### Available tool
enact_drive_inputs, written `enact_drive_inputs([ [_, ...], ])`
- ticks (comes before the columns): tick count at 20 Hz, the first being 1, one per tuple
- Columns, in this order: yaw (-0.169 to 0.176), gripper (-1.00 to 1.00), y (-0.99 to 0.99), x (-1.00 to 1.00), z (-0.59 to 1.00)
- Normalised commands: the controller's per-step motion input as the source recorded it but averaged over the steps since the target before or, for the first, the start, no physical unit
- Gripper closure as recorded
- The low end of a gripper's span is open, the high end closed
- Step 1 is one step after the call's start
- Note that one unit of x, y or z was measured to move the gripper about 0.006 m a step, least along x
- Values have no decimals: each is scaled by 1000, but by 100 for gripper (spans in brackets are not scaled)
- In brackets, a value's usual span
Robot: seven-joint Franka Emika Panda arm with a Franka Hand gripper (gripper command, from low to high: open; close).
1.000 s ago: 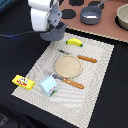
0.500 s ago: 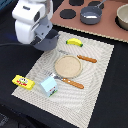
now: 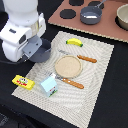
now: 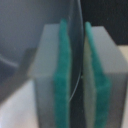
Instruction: Interact with the objects in diverse but meaningful ways.
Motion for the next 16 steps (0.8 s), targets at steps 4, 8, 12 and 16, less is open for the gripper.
enact_drive_inputs([
  [4,-115,-100,-88,-33,1000],
  [8,-119,-100,-176,0,1000],
  [12,-93,-100,-469,0,879],
  [16,-37,-100,-752,76,401],
])
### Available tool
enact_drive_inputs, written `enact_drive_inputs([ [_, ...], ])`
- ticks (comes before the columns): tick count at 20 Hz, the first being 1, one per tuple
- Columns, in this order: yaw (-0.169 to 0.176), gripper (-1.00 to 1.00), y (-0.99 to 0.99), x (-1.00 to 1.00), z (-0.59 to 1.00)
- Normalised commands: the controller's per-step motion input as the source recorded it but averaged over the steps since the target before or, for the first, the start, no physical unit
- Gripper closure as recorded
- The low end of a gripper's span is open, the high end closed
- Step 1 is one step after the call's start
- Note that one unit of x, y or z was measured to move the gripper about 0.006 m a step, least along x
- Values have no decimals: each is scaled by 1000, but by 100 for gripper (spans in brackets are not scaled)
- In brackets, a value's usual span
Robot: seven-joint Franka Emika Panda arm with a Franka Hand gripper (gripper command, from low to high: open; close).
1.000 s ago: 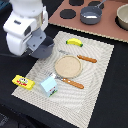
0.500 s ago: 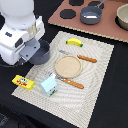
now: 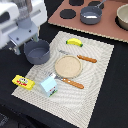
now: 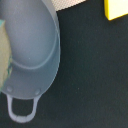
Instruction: Interact with the objects in diverse but meaningful ways.
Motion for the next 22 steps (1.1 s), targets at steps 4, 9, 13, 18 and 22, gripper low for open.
enact_drive_inputs([
  [4,-32,-100,-889,123,87],
  [9,-17,-100,-659,150,-130],
  [13,25,-100,-274,214,-373],
  [18,100,-100,-66,202,-400],
  [22,86,-100,-84,172,-441],
])
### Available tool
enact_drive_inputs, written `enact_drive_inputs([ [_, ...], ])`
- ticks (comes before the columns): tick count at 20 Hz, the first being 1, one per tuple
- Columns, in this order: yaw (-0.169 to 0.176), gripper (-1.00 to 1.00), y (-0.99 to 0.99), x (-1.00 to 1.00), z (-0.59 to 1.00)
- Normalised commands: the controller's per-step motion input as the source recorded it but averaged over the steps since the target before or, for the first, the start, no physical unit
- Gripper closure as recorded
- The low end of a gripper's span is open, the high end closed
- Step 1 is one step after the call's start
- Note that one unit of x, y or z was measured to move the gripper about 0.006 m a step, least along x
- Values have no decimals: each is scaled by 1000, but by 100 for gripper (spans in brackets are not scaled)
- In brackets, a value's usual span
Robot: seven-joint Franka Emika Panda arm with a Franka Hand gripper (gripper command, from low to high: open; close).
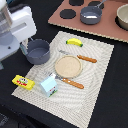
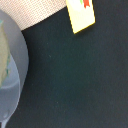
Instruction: Interact with the objects in diverse but meaningful ways.
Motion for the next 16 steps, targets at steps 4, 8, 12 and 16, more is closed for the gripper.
enact_drive_inputs([
  [4,58,-100,-241,129,-423],
  [8,18,-100,-451,139,-179],
  [12,0,-100,-392,124,-249],
  [16,7,-100,-324,4,-376],
])
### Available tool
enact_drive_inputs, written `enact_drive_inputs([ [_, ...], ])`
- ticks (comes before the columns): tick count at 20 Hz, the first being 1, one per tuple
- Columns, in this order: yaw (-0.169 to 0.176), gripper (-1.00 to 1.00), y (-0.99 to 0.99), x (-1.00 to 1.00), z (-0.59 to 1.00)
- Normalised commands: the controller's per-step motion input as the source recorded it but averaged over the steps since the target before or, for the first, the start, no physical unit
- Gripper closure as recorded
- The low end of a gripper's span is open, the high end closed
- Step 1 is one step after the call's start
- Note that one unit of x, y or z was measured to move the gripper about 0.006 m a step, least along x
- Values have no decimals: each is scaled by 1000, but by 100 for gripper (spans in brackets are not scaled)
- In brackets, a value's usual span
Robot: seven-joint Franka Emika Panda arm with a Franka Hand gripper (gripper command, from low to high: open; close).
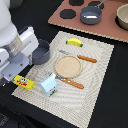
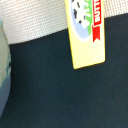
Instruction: Interact with the objects in diverse but meaningful ways.
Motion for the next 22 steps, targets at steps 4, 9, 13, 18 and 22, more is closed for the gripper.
enact_drive_inputs([
  [4,28,-100,-209,0,-397],
  [9,70,-100,-84,0,-418],
  [13,59,100,-126,-9,-439],
  [18,53,100,-151,-11,-358],
  [22,40,100,-165,0,-48],
])
